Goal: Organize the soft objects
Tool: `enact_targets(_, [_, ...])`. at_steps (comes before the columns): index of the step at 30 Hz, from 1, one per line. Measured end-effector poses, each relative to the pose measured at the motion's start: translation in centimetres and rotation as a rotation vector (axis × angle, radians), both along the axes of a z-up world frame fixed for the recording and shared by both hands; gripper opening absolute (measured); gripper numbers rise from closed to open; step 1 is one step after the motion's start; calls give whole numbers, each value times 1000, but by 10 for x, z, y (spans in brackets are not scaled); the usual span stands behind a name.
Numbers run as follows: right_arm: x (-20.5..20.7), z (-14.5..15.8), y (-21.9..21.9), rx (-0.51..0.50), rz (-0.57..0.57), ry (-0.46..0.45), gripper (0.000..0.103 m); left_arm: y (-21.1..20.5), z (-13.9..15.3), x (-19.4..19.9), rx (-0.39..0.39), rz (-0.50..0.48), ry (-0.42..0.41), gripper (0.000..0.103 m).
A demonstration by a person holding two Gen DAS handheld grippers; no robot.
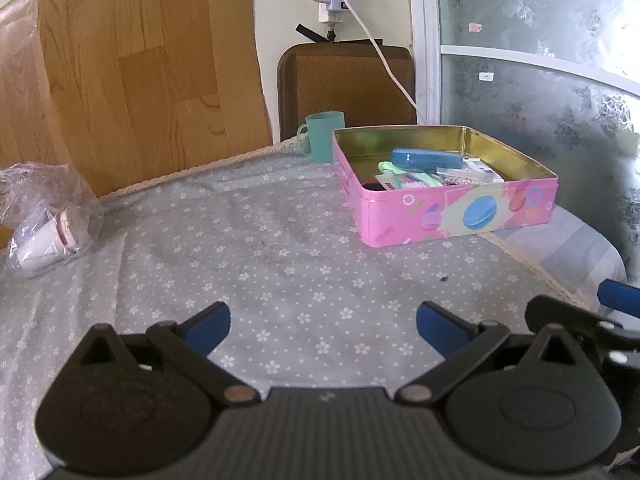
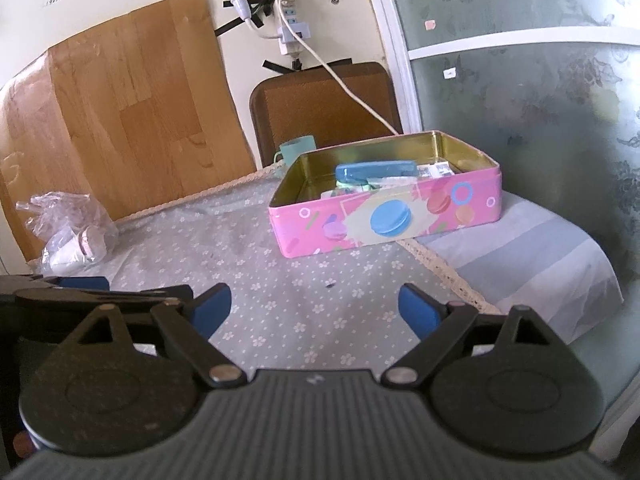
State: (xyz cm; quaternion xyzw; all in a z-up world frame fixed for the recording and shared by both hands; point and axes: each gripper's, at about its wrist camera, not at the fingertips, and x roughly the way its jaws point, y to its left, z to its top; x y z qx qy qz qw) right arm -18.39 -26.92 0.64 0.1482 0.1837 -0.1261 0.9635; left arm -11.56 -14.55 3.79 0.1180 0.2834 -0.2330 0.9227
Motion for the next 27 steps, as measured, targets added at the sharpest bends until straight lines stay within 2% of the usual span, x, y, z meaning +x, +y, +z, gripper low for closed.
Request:
enact_targets(20, [-3, 2, 2, -21, -33, -34, 96, 8, 8, -5, -47, -3, -1, 103])
enact_targets(27, [-4, 3, 1, -21, -40, -43, 96, 8, 5, -2, -50, -8, 38, 103])
